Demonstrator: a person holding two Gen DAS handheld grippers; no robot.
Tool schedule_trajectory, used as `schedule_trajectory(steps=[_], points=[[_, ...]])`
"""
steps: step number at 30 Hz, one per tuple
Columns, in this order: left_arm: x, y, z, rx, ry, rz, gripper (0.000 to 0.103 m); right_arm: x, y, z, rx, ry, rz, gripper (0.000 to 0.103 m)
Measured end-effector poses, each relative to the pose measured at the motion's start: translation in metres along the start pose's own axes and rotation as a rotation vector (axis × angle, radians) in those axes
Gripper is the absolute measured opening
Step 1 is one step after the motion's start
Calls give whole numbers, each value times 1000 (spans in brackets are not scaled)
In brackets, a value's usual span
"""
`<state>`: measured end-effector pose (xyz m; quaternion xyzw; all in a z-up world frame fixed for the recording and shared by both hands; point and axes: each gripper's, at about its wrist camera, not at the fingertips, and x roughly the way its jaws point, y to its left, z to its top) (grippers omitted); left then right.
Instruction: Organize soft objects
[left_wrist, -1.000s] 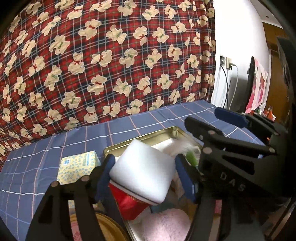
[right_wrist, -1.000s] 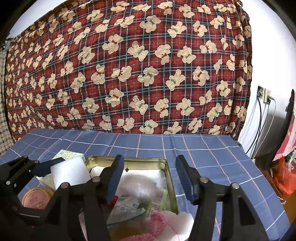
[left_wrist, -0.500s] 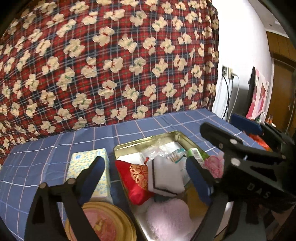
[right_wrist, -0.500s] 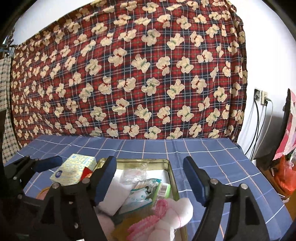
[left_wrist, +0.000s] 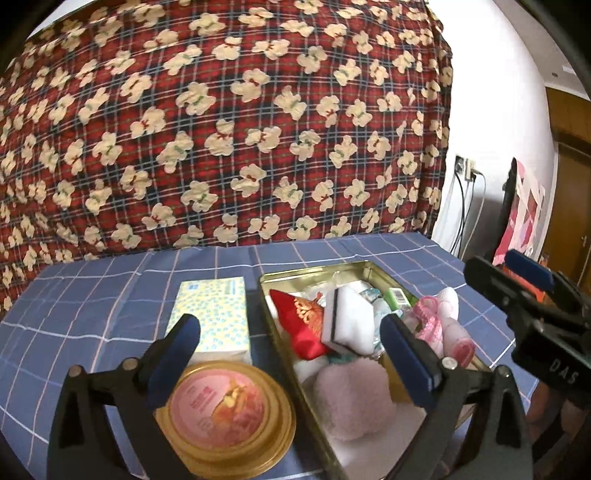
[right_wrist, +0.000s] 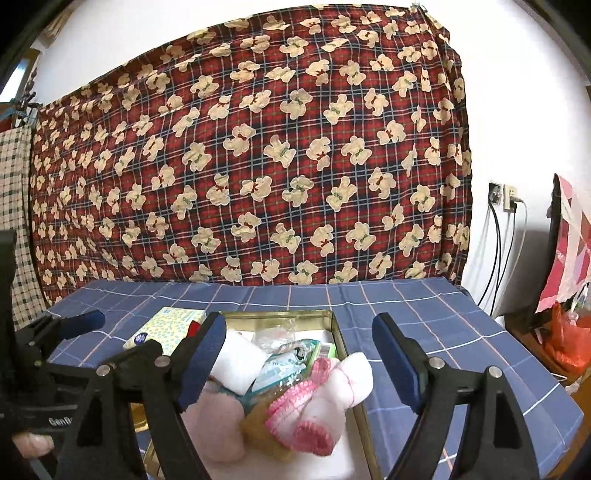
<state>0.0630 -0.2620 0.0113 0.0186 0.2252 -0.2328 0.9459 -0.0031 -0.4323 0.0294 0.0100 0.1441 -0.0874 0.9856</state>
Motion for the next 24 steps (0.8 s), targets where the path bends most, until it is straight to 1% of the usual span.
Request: schedule_trajectory(steps=[3, 8, 15, 24], points=[[-5, 7, -4, -22, -9, 6, 99, -4, 2, -5, -12, -4, -9, 88], [-8, 11, -6, -40, -17, 2, 100, -7, 0, -9, -1, -11, -6, 88], [-11, 7, -7, -24, -23, -3, 100, -9, 2, -13, -8, -9, 7, 88], [-12, 7, -7, -30, -21, -3, 100, -8, 5, -15, -12, -8, 9, 88]])
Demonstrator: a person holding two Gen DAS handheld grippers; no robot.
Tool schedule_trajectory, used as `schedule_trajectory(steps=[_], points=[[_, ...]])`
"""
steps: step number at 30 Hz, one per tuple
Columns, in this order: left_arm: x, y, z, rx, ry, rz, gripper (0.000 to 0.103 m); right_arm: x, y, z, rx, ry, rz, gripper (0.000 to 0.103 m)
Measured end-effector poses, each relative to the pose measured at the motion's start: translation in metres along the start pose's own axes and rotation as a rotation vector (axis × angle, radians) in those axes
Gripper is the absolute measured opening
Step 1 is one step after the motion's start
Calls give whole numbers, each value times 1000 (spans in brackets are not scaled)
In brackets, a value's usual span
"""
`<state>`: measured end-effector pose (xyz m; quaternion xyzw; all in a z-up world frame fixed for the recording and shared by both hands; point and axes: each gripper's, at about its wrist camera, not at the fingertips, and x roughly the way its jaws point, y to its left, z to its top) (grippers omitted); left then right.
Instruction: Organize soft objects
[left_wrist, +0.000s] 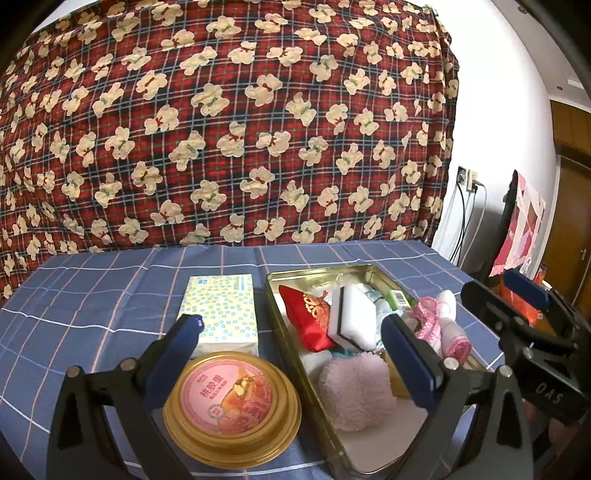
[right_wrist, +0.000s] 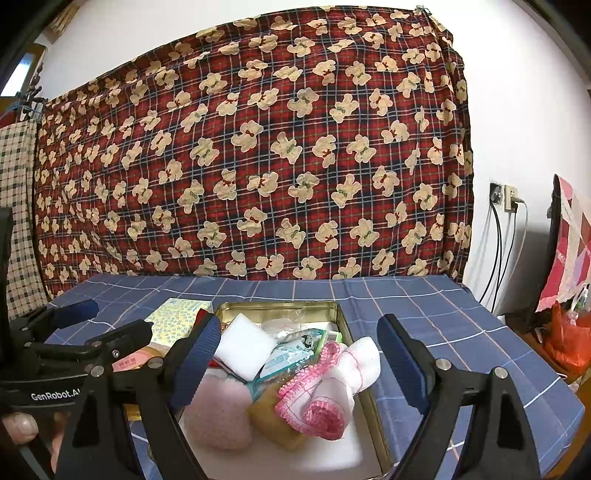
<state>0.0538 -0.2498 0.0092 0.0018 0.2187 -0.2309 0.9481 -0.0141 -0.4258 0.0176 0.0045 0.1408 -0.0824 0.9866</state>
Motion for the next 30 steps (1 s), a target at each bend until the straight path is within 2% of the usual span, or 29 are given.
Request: schedule_trajectory(steps=[30], points=[[4, 2, -7, -19, 27, 8, 102, -1, 2, -3, 0, -3, 4, 88]])
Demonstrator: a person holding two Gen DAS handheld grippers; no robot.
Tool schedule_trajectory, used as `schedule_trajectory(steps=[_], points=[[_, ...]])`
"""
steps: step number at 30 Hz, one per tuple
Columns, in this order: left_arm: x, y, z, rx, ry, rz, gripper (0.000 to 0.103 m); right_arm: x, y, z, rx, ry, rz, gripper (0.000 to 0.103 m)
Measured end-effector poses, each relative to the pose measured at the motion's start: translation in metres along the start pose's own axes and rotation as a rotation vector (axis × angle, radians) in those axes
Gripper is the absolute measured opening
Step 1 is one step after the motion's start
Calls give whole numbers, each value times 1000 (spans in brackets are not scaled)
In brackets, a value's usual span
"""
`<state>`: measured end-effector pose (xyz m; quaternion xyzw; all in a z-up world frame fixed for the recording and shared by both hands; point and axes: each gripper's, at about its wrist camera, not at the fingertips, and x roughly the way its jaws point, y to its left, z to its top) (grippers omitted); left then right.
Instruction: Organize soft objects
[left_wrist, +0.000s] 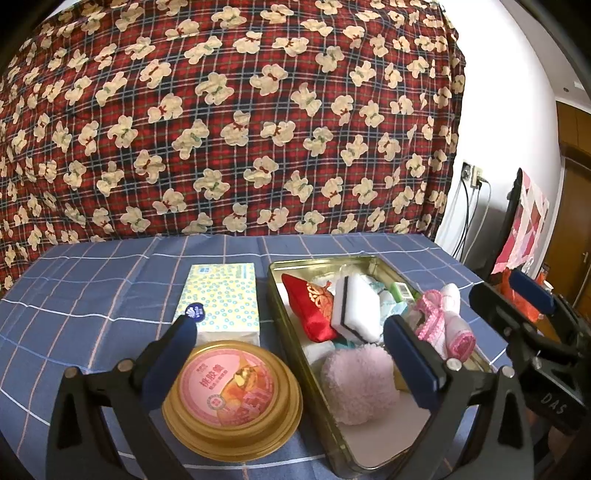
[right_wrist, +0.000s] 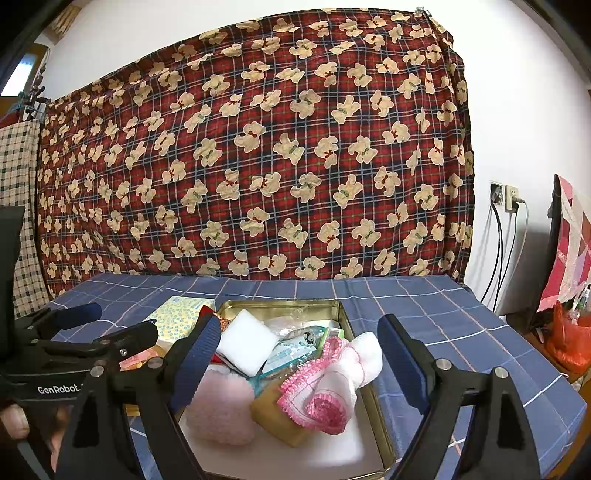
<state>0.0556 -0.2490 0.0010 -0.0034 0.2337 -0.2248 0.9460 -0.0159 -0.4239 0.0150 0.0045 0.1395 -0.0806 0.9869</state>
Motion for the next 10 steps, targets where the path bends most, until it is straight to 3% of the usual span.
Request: schedule_trajectory(steps=[10], points=[[-2, -4, 0, 21, -9, -8, 102, 0, 2, -4, -1, 4, 0, 88]])
